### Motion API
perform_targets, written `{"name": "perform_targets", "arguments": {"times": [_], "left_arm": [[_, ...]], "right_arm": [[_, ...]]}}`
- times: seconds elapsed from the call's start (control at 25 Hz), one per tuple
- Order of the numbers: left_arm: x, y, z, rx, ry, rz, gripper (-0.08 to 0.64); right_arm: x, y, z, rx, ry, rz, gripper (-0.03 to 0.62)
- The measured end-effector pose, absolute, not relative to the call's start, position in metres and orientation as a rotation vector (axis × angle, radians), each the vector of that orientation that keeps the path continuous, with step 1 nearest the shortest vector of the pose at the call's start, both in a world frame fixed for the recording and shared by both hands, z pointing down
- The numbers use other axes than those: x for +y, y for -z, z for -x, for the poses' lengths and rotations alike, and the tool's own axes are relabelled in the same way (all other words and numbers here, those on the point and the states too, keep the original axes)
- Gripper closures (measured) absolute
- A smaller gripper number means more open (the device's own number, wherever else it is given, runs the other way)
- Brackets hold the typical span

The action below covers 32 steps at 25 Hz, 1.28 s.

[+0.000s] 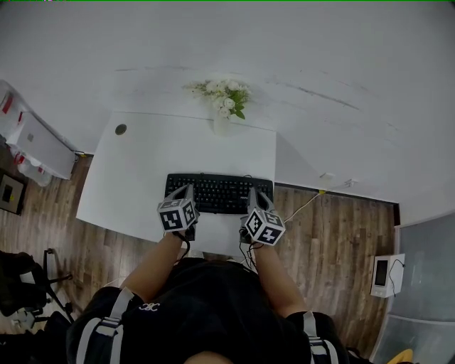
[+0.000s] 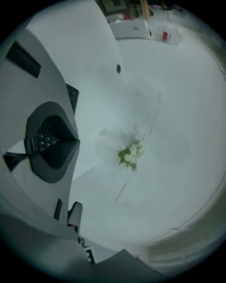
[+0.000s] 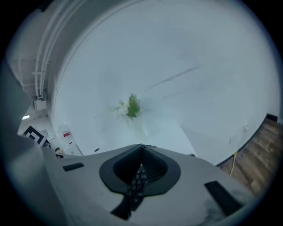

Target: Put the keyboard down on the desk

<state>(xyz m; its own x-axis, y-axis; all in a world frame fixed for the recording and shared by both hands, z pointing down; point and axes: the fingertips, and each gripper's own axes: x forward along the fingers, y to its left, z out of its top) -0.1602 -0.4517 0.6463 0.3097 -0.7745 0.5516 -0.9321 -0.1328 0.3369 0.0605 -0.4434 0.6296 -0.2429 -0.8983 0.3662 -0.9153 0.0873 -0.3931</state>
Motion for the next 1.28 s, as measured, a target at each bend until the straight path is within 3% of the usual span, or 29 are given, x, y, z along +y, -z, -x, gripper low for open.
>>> {"name": "perform_targets", "arguments": {"times": [0.24, 0.44, 0.64, 1.28], "left_arm": [[-0.459, -0.560, 0.131, -1.570, -0.232, -2.358, 0.558], [-0.459, -0.482, 0.120, -1.622, -0.104, -2.534, 0.560], [-0.449, -0.447, 0.115, -1.643, -0.030, -2.605, 0.560], [-0.449, -0.464, 0.108, -1.589, -0.046, -2.548, 0.560]], "right_arm": [[-0.453, -0.510, -0.058, -2.469, -0.242, -2.012, 0.589], [-0.444, -0.452, -0.052, -2.500, -0.014, -2.033, 0.589], [-0.435, -0.432, -0.049, -2.533, 0.003, -2.036, 0.590], [-0.437, -0.452, -0.046, -2.544, -0.045, -1.990, 0.589]]}}
